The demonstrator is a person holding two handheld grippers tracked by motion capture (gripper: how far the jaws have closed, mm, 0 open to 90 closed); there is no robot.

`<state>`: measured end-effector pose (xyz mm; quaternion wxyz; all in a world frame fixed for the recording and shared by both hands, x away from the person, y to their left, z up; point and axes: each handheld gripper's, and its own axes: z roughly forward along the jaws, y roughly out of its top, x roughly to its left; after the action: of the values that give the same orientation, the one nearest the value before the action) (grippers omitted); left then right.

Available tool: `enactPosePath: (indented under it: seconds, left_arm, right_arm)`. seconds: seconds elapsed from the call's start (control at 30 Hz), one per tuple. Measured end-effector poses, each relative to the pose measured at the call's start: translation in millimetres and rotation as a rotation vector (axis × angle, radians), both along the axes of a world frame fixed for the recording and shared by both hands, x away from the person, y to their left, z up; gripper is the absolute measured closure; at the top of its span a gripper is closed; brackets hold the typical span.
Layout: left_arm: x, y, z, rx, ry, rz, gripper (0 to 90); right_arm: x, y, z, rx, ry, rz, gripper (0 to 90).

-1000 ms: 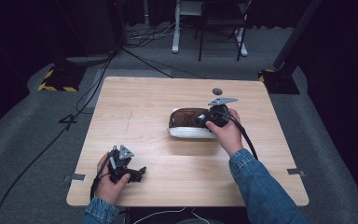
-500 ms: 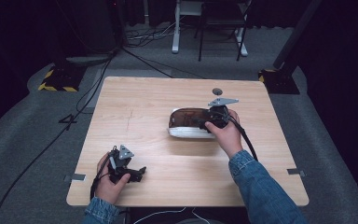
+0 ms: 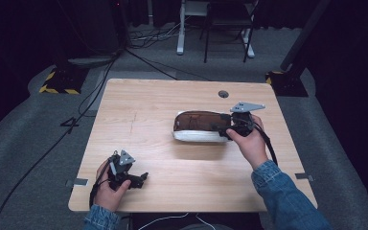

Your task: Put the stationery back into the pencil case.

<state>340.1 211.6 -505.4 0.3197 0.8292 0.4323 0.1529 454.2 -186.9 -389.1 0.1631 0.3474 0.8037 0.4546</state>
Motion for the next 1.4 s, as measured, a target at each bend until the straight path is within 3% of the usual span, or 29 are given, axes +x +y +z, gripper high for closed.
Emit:
enactPosePath:
  seconds: [0.27,0.5,0.87,1.17,1.4]
  left_arm:
    - [-0.8,3.0,-0.3,0.002,-0.008,0.004,1.4]
    - [-0.7,2.9,-0.3,0.002,-0.008,0.005,1.4]
    - [-0.8,2.9,-0.2,0.003,-0.008,0.005,1.3]
    - [-0.9,2.5,-0.5,0.0,-0.003,0.004,0.9]
    - [-0.8,2.5,-0.3,0.0,0.002,0.003,0.6]
  right_arm:
    - [-13.5,-27.6,6.7,0.017,-0.001,-0.008,36.1]
    - [-25.6,-53.7,5.5,-0.012,0.02,-0.003,32.8]
    - [-45.1,-87.8,-0.5,-0.026,0.004,-0.042,29.4]
    - [-66.0,-122.7,-15.4,-0.025,0.016,-0.073,29.8]
    - [-87.0,-145.2,-39.5,-0.038,0.034,-0.091,30.2]
